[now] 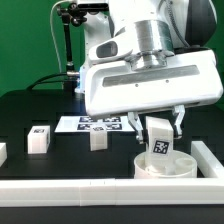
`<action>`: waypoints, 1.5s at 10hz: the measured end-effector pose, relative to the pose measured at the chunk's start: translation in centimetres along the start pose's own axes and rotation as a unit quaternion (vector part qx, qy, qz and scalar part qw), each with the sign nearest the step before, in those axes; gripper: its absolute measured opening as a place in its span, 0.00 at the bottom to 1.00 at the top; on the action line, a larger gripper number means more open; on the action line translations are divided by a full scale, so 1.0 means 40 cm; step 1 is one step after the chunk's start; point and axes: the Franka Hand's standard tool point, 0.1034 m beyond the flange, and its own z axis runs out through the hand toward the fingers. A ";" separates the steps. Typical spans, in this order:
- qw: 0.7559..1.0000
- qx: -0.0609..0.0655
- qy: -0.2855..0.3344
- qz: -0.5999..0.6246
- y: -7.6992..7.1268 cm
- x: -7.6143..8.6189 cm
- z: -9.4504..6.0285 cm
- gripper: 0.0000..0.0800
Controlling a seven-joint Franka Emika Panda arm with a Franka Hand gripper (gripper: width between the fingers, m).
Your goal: Assemble stool
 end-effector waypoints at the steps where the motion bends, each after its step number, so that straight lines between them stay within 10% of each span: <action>1: 1.000 0.001 -0.001 -0.001 -0.005 -0.004 -0.002 0.41; 15: 0.999 0.012 -0.044 0.011 0.018 -0.008 -0.007 0.41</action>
Offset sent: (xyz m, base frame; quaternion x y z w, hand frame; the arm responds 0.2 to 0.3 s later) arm -0.0090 0.0067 -0.0045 0.0235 -0.0349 0.0079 0.9991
